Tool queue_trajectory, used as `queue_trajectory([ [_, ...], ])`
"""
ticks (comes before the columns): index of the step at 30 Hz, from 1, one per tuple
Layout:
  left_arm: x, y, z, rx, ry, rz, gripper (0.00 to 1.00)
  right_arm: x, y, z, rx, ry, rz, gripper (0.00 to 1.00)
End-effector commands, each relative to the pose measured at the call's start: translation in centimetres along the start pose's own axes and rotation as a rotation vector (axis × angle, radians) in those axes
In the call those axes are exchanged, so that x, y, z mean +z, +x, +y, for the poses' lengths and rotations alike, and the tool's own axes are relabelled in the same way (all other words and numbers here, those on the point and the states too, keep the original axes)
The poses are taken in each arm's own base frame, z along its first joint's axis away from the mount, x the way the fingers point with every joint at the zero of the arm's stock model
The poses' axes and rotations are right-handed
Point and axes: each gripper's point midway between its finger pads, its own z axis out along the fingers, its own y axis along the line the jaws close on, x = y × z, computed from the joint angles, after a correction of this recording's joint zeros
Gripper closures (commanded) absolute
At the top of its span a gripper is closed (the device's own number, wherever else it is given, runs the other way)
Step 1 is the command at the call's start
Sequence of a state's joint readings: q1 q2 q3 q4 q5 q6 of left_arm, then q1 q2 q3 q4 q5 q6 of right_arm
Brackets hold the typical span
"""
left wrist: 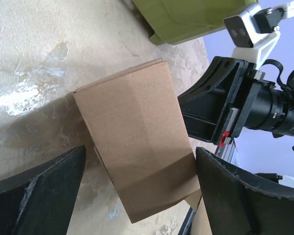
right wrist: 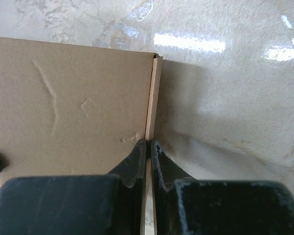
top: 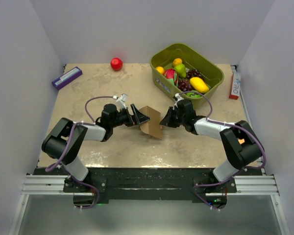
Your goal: Fold the paper box
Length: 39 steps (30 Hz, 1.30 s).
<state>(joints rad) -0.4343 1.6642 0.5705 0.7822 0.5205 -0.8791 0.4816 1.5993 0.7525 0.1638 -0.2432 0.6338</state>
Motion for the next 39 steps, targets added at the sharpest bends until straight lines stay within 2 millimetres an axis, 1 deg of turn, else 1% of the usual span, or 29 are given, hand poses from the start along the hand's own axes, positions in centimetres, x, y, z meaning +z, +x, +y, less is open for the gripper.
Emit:
queue_trajectory([
  [1, 0.2, -0.6, 0.0, 0.023, -0.028, -0.011, 0.0, -0.5, 0.3, -1.2, -0.056, 0.071, 0.003, 0.96],
  [5, 0.5, -0.8, 0.2, 0.036, -0.039, -0.007, 0.0, -0.7, 0.1, -1.0, -0.071, 0.08, -0.007, 0.96],
  [7, 0.7, -0.6, -0.1, 0.037, -0.029, 0.0, 0.0, -0.7, 0.0, -1.1, -0.083, 0.099, -0.013, 0.96],
  [12, 1.0, -1.5, -1.1, 0.066, -0.031, -0.024, 0.0, -0.6, 0.1, -1.0, -0.103, 0.122, -0.014, 0.96],
  [16, 0.8, -2.1, -1.5, 0.099, -0.053, -0.05, 0.0, -0.5, 0.1, -1.0, -0.113, 0.138, -0.018, 0.96],
  [20, 0.5, -2.3, -1.2, 0.126, -0.097, -0.06, 0.0, -0.4, 0.1, -0.7, -0.13, 0.151, -0.023, 0.96],
  [25, 0.1, -2.9, -1.9, 0.128, -0.091, -0.102, 0.0, -0.4, 0.2, -0.6, -0.145, 0.163, -0.02, 0.96],
  [28, 0.5, -2.8, -1.9, 0.135, -0.097, -0.08, 0.0, -0.4, 0.2, -0.6, -0.151, 0.174, -0.024, 0.96],
  [31, 0.8, -2.4, -2.0, 0.138, -0.092, -0.066, 0.0, -0.5, 0.3, -0.4, -0.163, 0.177, -0.023, 0.96],
  [33, 1.2, -2.3, -2.1, 0.154, -0.101, -0.055, 0.0, -0.5, -0.1, 0.1, -0.173, 0.179, -0.042, 0.96],
  [34, 1.3, -2.3, -2.0, 0.164, -0.109, -0.051, 0.0, -0.8, 0.1, -0.1, -0.175, 0.198, -0.037, 0.96],
  [35, 1.4, -2.3, -2.0, 0.17, -0.117, -0.044, 0.0, -0.8, 0.0, 0.3, -0.18, 0.196, -0.043, 0.96],
  [37, 1.3, -2.6, -2.3, 0.19, -0.13, -0.059, 0.0, -1.3, -0.4, 0.4, -0.18, 0.22, -0.061, 0.96],
  [39, 1.1, -2.9, -2.5, 0.203, -0.143, -0.071, 0.0, -1.6, -0.8, 1.0, -0.181, 0.228, -0.078, 0.96],
])
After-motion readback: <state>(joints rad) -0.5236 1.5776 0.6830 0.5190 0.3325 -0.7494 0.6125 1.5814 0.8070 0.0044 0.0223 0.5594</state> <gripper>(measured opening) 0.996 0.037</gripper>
